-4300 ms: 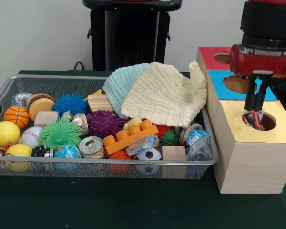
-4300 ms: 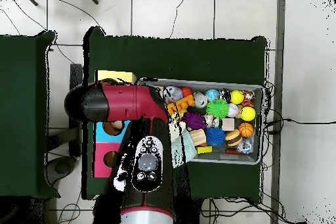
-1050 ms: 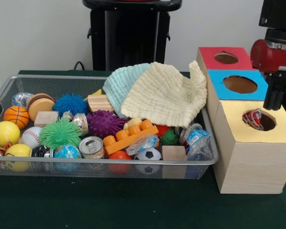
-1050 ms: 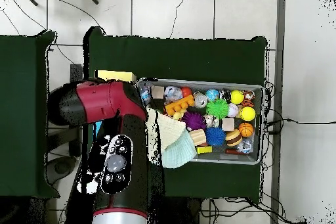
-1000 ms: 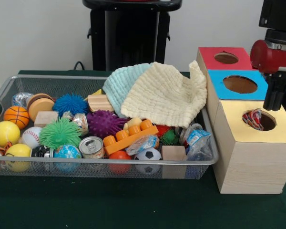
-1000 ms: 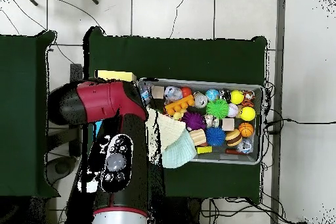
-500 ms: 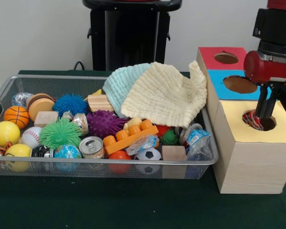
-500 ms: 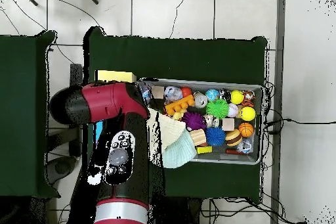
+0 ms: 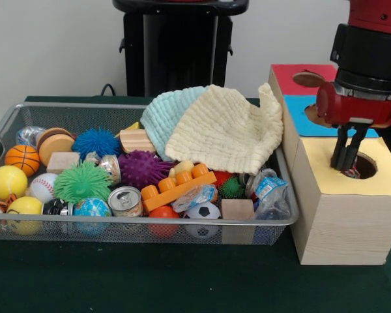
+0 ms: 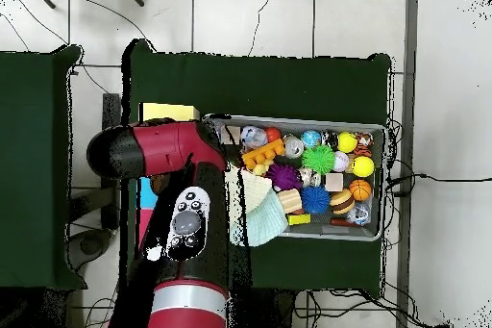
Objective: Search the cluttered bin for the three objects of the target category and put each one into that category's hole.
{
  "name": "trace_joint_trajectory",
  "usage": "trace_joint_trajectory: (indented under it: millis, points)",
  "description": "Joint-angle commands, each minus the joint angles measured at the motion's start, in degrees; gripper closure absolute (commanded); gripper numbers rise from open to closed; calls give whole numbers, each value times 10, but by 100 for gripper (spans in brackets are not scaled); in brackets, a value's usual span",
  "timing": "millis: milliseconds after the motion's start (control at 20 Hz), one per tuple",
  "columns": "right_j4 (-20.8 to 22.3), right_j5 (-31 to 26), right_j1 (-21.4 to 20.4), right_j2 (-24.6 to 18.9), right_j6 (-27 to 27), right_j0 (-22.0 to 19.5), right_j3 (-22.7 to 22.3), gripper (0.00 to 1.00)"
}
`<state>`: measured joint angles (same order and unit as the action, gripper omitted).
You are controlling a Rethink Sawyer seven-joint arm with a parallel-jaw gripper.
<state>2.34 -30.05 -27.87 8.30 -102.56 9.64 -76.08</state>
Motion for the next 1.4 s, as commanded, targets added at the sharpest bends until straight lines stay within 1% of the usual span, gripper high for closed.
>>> trace_joint_trajectory:
  millis: [50, 400, 700, 950, 1050, 1200, 1400]
  points:
    - [4, 3, 36, -23, -70, -22, -8, 100]
    - [5, -14, 40, -31, -52, -32, 8, 100]
    - [3, -14, 42, -20, -72, -15, 12, 100]
    - [0, -9, 43, -19, -81, -8, 9, 100]
    - [2, -7, 45, -21, -77, -10, 8, 100]
    - [6, 2, 57, -25, -71, -13, 12, 100]
    - [5, 18, 70, -24, -81, -9, 14, 100]
